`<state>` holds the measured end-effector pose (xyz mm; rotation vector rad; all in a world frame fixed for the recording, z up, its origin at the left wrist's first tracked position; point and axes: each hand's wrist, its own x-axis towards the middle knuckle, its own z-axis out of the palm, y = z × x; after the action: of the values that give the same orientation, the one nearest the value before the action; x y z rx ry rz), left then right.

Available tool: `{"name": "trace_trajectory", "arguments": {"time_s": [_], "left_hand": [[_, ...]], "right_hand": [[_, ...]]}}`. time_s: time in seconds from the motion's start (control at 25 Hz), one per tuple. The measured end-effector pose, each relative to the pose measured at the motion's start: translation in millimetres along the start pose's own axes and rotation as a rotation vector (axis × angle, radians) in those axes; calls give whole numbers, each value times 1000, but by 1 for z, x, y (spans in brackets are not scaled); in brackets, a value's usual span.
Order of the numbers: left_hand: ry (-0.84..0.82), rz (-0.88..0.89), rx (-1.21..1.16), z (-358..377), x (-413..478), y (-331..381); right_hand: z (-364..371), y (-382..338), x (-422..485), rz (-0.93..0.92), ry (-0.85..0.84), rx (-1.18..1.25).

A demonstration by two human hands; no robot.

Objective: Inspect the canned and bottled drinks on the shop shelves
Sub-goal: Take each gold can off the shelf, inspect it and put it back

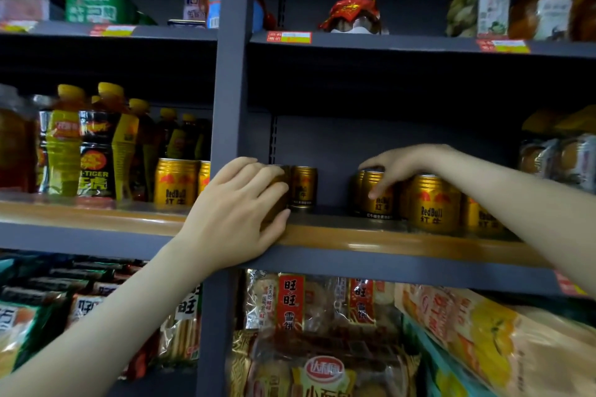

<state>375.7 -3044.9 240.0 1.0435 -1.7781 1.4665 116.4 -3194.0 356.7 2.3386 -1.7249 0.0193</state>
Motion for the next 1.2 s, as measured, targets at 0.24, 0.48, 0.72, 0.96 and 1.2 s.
{"name": "trace_trajectory", "arguments": {"time_s": [0.24, 0.48, 0.72, 0.96, 1.2], "left_hand": [[-9, 26, -7, -5, -6, -17], [-12, 28, 2, -1, -8, -24], [27, 42, -63, 3, -10, -25], [37, 38, -35, 3, -10, -25], [34, 33, -2, 0, -9, -26]], "right_hand": [[-4, -30, 7, -94, -12, -491], [1, -73, 39, -581, 431, -872], [15, -69, 89, -580, 197, -1331], [25, -83, 102, -625, 298, -1539], [25, -96, 107, -564, 305, -1548]]}}
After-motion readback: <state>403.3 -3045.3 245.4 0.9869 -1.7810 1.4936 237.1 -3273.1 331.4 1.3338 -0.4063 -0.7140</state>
